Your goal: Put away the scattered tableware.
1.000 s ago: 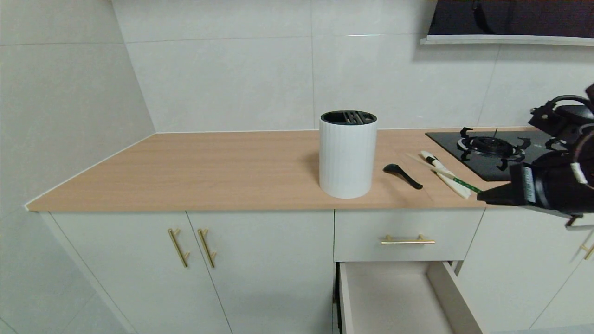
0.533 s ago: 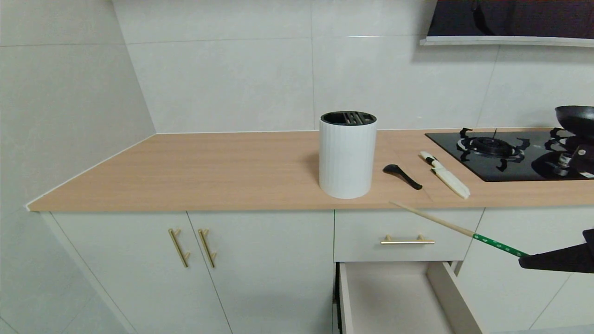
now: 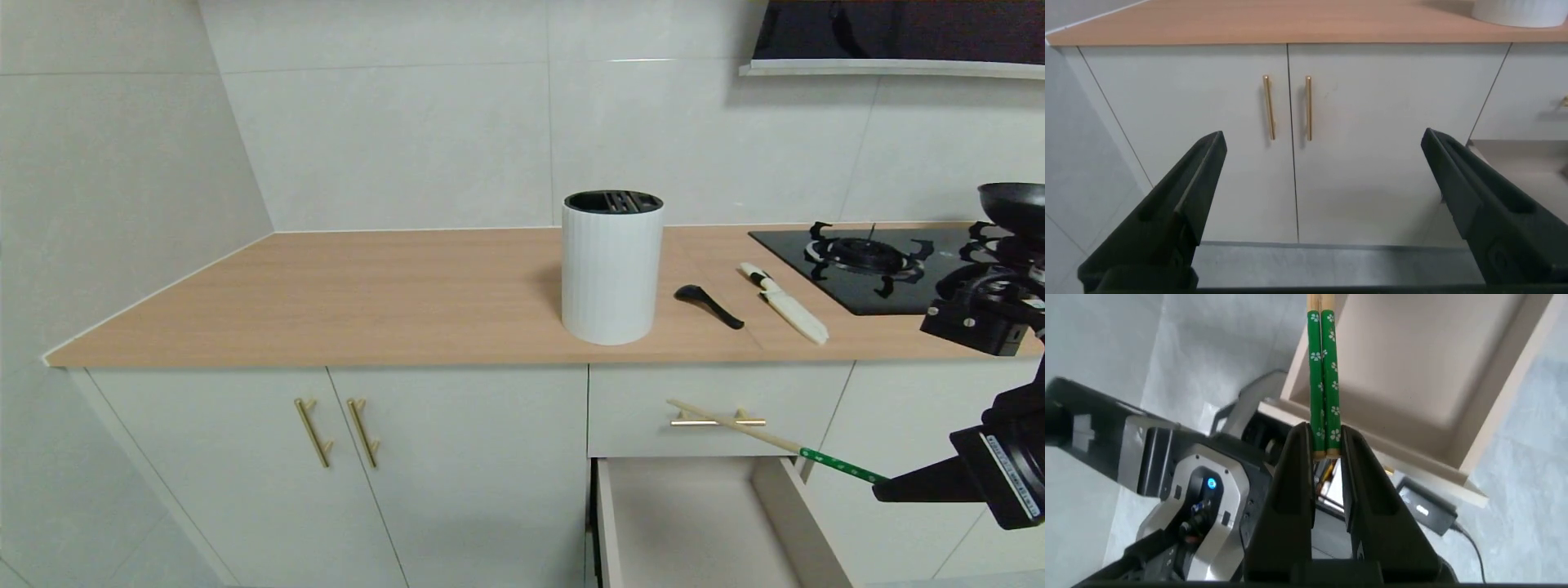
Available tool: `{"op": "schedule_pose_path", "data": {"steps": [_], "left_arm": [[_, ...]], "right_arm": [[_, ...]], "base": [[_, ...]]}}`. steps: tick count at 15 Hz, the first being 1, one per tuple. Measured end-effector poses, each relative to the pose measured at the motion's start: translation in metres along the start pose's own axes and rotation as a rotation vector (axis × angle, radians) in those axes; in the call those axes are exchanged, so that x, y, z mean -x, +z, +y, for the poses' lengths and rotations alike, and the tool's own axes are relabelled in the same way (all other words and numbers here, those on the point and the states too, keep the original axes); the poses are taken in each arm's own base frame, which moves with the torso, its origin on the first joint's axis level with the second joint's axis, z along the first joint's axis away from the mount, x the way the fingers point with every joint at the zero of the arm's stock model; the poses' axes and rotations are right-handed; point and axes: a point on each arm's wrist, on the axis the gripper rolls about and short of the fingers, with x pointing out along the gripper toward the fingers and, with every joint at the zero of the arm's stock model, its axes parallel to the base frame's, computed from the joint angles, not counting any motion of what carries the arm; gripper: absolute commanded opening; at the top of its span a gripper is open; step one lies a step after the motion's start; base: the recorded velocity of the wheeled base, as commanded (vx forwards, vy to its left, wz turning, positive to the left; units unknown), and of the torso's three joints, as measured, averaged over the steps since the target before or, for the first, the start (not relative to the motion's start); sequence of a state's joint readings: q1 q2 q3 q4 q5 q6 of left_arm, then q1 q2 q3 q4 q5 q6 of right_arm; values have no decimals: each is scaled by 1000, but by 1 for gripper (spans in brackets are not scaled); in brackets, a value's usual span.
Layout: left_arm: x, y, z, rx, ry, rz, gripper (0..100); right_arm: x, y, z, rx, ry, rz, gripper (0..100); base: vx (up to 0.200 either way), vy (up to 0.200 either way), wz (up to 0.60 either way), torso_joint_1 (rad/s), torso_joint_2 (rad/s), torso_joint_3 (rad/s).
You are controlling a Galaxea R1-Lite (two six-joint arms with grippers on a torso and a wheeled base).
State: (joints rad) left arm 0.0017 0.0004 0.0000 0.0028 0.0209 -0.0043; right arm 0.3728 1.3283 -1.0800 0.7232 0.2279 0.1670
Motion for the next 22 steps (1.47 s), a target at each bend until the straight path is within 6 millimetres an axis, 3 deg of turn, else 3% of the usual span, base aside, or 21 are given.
{"op": "schedule_pose_path", "data": {"steps": [15,22], "left_arm": [[0,0,0,0,0,0,100],[0,0,0,0,0,0,100]], "right_arm": [[-9,0,1,6,2,37,0],[-12,0,0,17,1,47,0]], "base": [[0,0,0,-155,459,298],[0,0,0,-18,83,67]]}}
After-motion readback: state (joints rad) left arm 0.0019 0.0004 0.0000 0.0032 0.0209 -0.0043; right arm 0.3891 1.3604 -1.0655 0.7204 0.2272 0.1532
